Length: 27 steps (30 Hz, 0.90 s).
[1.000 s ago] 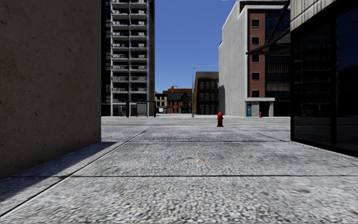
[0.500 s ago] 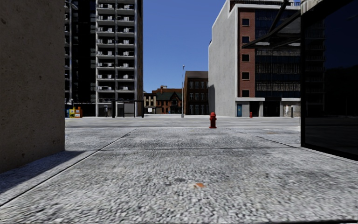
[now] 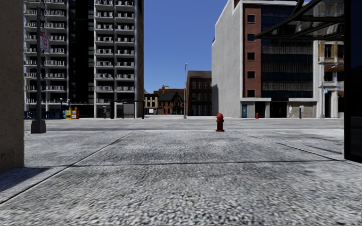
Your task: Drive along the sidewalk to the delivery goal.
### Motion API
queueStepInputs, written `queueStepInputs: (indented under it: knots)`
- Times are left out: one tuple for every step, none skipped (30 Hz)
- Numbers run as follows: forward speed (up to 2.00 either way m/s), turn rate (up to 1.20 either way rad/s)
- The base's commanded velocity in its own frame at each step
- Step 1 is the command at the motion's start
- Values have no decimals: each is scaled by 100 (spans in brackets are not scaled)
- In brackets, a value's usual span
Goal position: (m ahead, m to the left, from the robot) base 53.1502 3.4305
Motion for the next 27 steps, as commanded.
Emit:
queueStepInputs:
  knots:
    - [200,15]
    - [200,18]
    - [200,22]
    - [200,26]
    - [200,26]
    - [200,27]
    - [200,27]
    - [200,27]
    - [200,27]
    - [200,27]
    - [200,27]
    - [200,27]
    - [200,27]
    - [200,27]
    - [200,27]
    - [200,27]
    - [200,27]
    - [200,27]
    - [194,27]
    - [182,27]
    - [182,27]
    - [174,27]
    - [168,27]
    - [164,27]
    - [164,27]
    - [159,27]
    - [152,29]
